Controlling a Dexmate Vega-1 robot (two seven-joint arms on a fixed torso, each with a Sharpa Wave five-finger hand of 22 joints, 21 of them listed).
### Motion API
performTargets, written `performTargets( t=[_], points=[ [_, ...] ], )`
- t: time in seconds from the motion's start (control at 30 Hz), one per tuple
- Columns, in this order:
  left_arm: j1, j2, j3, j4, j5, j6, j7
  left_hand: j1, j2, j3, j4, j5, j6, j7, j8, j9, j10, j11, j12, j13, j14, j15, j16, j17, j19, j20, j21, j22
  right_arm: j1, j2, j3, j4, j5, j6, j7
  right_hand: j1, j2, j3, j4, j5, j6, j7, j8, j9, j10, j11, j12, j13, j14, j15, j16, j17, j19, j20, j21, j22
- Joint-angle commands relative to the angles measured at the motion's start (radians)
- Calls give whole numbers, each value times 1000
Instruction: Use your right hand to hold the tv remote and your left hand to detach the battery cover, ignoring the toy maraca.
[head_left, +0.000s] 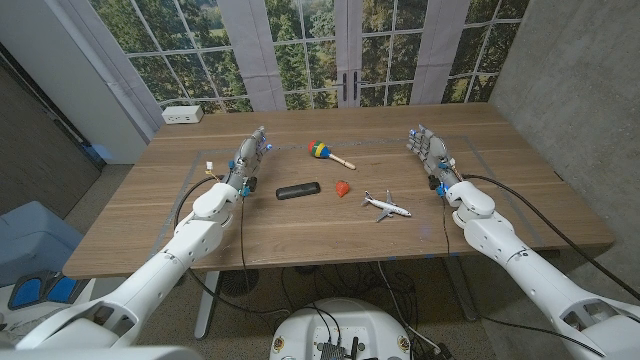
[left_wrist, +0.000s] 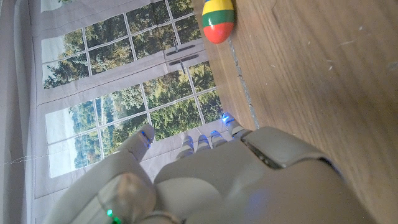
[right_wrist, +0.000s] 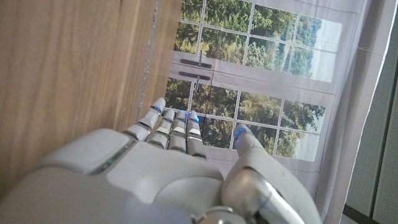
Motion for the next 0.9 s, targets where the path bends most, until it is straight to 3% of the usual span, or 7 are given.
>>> performTargets(
  t=[0.03,0.17,0.23,0.37,0.5,0.67,0.9],
  points=[
    [9,14,7,-28,23,6,11,16,24,7,-14,6,7,-1,8,3,2,-4,10,3,-9,-24,4,1,8,-68,-1,3,-21,27,20,30,5,64,-19,17,8,7,-12,5,13,8,9,4,16,13,9,2,20,8,6,1,19,-40,0,3],
    [7,21,9,-29,33,7,11,12,-6,-4,-32,0,16,-11,9,3,10,-12,12,3,2,-31,4,0,21,-72,-7,4,-32,19,7,5,-69,92,-88,38,0,12,-39,1,28,15,14,5,38,20,17,2,50,19,11,-9,41,-14,-5,5],
    [11,27,10,-36,48,3,23,13,-18,-10,-46,-5,21,-13,9,3,13,-15,12,3,7,-35,4,-1,29,-63,-11,4,-39,13,0,-11,-112,100,-129,48,-1,13,-56,-4,48,22,20,6,66,32,26,4,83,28,21,-13,75,6,-2,8],
    [24,38,6,-55,56,7,37,23,-30,-17,-85,-18,49,-19,14,3,39,-20,18,2,29,-38,6,-3,48,-42,-24,4,-54,-1,-12,-47,-185,107,-194,59,-2,16,-72,-3,58,22,22,7,70,31,27,6,97,26,25,-14,102,23,1,9],
    [36,40,1,-63,57,6,48,26,-30,-18,-95,-21,57,-16,14,3,46,-23,18,2,34,-38,6,-3,52,-44,-28,4,-68,-24,-28,-95,-272,84,-267,68,-3,19,-83,-2,62,19,23,7,73,31,28,7,99,26,25,-14,112,31,1,10],
    [45,45,-4,-70,55,12,58,28,-32,-20,-104,-24,60,-15,13,3,49,-23,18,2,37,-38,5,-3,56,-47,-32,4,-73,-14,-47,-108,-374,90,-360,103,12,37,-112,8,89,11,30,8,105,30,40,11,135,20,41,-11,146,42,4,11],
    [46,49,-3,-71,66,17,69,32,-36,-24,-123,-32,67,-13,12,4,58,-26,18,2,44,-40,4,-3,70,-43,-38,5,-72,-25,-70,-135,-473,62,-420,120,20,47,-120,13,107,8,33,9,122,27,47,15,149,17,49,-7,164,42,6,12]
  ],
)
